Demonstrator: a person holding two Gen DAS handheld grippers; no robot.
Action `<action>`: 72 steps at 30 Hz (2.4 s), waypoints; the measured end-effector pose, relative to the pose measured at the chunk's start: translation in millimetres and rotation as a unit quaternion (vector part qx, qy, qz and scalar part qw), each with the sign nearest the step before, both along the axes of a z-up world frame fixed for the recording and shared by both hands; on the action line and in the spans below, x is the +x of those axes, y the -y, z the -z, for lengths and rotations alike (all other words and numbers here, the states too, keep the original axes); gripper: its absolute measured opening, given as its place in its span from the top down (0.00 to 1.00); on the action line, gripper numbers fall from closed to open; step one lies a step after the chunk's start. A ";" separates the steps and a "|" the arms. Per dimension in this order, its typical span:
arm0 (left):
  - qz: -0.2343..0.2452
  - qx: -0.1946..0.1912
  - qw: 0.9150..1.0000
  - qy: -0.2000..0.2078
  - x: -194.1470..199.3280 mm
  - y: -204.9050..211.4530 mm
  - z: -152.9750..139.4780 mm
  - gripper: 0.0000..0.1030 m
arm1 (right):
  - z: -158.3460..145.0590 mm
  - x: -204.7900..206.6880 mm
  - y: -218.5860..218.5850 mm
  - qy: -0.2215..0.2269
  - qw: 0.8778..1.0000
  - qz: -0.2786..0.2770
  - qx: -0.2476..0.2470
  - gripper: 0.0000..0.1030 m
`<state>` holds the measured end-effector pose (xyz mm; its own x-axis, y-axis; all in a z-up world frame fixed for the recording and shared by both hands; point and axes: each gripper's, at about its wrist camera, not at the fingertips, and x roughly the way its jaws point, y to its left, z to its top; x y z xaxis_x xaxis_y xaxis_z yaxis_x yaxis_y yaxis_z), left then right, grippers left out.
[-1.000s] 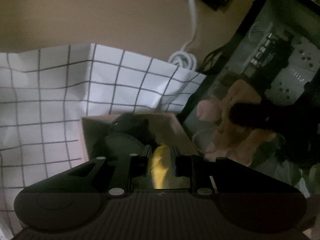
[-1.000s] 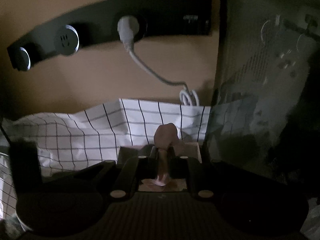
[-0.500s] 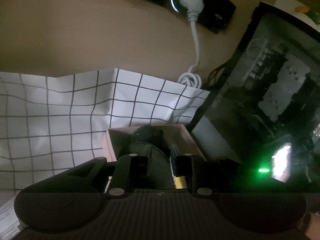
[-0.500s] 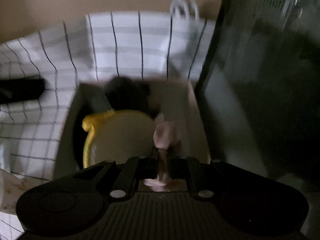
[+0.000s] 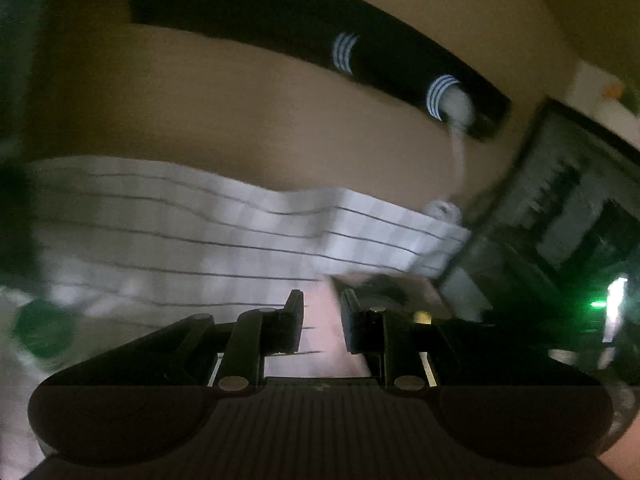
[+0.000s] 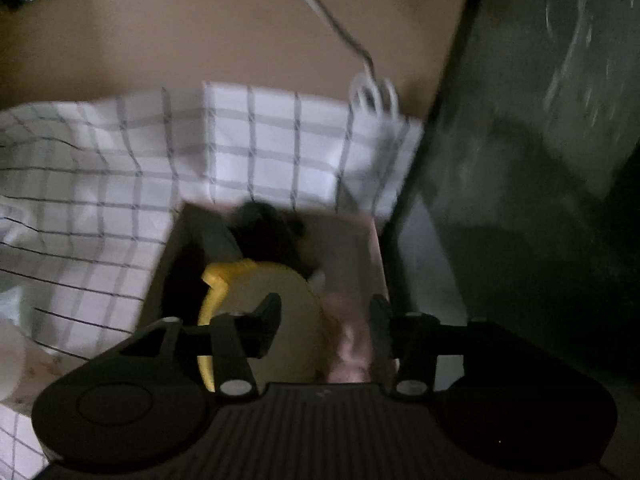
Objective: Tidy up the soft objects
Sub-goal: 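Open the right tool to drop the pink plush item into the box, then move both open tools back over the table items, then lower the left tool onto the white wipes packet and close on it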
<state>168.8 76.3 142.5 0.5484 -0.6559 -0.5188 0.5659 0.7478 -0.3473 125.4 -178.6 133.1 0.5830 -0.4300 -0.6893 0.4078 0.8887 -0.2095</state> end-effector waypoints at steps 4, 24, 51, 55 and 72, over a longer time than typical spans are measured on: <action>-0.053 0.005 0.998 -0.011 2.8 -57.7 11.3 0.78 | -26.2 -2.4 -18.1 0.034 0.999 -0.030 0.002 0.50; -0.066 0.085 0.988 -0.109 14.7 -133.6 122.4 0.78 | -59.6 13.0 -157.5 0.064 0.973 -0.207 0.074 0.36; 0.144 0.196 0.969 -0.045 116.4 4.4 136.2 0.75 | 69.8 -57.4 -209.6 -0.129 0.959 -0.237 0.086 0.36; 0.145 0.220 0.963 -0.061 115.3 2.3 142.4 0.76 | 68.7 -64.0 -212.3 -0.130 0.958 -0.249 0.063 0.36; 0.091 0.190 0.977 -0.032 30.0 -120.0 107.4 0.74 | 98.4 -39.6 -224.9 -0.142 0.950 -0.267 0.084 0.36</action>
